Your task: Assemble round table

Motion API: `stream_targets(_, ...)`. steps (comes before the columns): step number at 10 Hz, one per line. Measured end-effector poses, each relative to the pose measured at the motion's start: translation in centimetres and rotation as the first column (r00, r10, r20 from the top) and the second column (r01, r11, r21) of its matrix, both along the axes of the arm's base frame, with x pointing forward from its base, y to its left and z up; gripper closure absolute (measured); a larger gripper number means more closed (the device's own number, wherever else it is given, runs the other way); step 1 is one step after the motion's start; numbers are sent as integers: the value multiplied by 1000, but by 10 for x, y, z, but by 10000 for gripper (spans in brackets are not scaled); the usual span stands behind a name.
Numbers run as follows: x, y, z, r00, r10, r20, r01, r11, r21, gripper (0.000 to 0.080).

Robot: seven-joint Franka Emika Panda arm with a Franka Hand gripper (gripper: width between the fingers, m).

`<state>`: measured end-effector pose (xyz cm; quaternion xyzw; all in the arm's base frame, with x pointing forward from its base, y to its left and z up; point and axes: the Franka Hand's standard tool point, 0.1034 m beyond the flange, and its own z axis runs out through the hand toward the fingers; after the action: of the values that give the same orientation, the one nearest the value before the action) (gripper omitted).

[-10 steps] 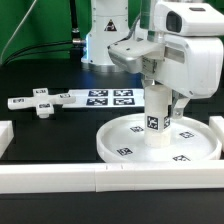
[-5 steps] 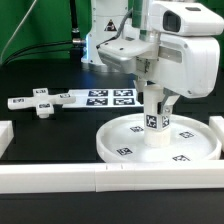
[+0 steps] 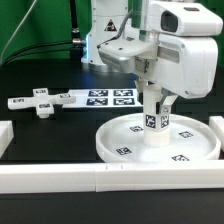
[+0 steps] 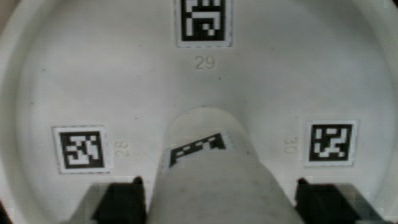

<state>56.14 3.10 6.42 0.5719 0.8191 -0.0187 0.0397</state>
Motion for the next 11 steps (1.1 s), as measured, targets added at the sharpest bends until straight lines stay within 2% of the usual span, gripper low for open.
stream_targets(2, -1, -2, 0, 982, -191, 3, 191, 982, 7, 393)
stream_targets(4, -3, -1, -1, 910, -416, 2, 415, 909, 25, 392)
stream_targets(6, -4, 0, -1, 801, -598, 2, 598, 801, 34, 390)
stream_targets(7, -4, 0, -1, 774, -633, 2, 632, 774, 37, 390)
stream_targets(9, -4, 1, -1, 663, -748, 6, 747, 663, 46, 390)
stream_targets(11, -5, 5, -1, 442, -897, -7, 895, 440, 72, 390)
